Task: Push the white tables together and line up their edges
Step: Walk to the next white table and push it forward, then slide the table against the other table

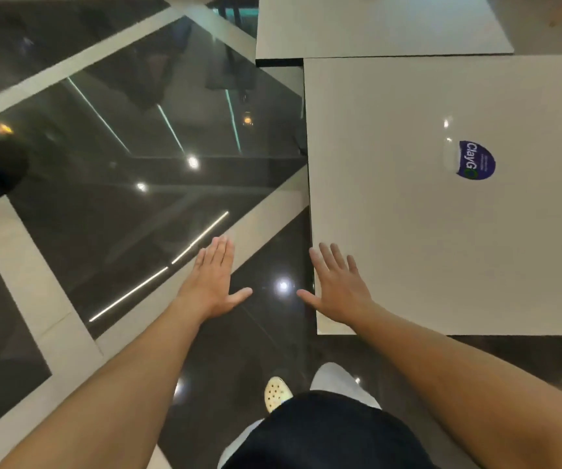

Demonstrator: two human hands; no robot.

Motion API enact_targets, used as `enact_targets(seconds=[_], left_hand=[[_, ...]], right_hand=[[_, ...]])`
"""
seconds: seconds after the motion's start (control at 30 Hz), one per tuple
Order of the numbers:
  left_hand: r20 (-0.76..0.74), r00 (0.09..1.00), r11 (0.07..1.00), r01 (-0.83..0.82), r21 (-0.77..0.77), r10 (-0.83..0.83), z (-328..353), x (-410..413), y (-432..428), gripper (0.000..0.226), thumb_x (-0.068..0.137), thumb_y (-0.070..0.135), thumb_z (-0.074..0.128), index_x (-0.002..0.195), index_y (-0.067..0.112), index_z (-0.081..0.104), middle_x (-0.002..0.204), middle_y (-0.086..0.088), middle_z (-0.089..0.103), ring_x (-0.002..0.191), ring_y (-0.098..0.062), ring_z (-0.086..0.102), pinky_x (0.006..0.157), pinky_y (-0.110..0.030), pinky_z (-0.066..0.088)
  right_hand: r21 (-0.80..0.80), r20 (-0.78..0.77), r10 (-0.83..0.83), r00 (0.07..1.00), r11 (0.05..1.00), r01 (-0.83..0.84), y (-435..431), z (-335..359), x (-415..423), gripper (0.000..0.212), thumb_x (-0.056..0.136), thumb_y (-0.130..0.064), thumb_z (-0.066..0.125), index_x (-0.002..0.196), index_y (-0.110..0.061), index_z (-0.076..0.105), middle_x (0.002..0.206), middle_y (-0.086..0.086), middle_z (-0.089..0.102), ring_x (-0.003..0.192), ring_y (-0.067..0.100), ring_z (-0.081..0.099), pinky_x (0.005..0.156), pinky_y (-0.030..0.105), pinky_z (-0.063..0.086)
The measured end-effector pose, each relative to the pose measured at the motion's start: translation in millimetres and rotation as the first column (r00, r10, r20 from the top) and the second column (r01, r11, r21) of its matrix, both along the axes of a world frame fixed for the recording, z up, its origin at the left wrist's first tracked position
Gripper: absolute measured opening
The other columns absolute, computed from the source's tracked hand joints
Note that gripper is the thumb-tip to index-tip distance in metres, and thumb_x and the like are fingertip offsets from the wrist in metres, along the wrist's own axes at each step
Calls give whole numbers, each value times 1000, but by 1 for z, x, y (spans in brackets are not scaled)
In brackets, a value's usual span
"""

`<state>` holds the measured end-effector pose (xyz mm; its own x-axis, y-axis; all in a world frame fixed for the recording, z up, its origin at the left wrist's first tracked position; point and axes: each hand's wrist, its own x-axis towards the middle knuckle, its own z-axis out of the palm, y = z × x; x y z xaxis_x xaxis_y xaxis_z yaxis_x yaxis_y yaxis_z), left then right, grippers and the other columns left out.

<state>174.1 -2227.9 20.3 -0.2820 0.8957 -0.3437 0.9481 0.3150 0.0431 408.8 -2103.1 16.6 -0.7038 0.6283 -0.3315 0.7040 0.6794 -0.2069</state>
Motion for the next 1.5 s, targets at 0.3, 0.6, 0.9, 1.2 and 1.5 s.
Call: enact_targets(seconds=[0.3,0.6,0.9,1.2,1.5], left_hand=[[-69,997,997,40,-63,-44,1,-137,49,110,79,74,37,143,9,-23,156,-9,-21,140,-21,-24,110,-37,-15],[-50,993,991,102,-90,-107,4,-262,151,107,80,74,36,141,11,-25,156,-8,-19,139,-20,-25,110,-37,-15],[-30,931,930,361,-65,-363,7,-414,313,105,81,69,42,147,8,-13,158,-9,-13,143,-21,-18,114,-38,-10],[-112,775,783,619,-65,-622,15,-552,503,105,82,63,47,147,6,-13,158,-9,-13,142,-24,-19,112,-39,-13],[-98,606,611,791,-38,-789,6,-588,707,109,82,59,52,138,10,-28,152,-6,-26,134,-22,-33,111,-39,-17]], right_hand=[[-50,-85,98,992,993,-103,55,-10,-147,88,89,-62,43,152,-17,1,161,9,3,147,26,-5,118,43,6],[-114,-46,2,999,993,-7,152,-18,-265,85,90,-62,40,152,-18,2,161,9,3,147,27,-4,117,46,8],[-76,16,-264,964,961,264,261,-31,-387,90,87,-67,41,151,-16,5,160,7,9,147,28,2,116,48,13],[-48,27,-527,849,848,528,347,-29,-550,90,87,-66,41,152,-13,7,160,9,9,147,28,3,115,48,14],[55,-23,-714,699,698,714,494,-29,-617,91,89,-61,41,150,-11,-5,160,12,-5,145,29,-11,115,52,1]])
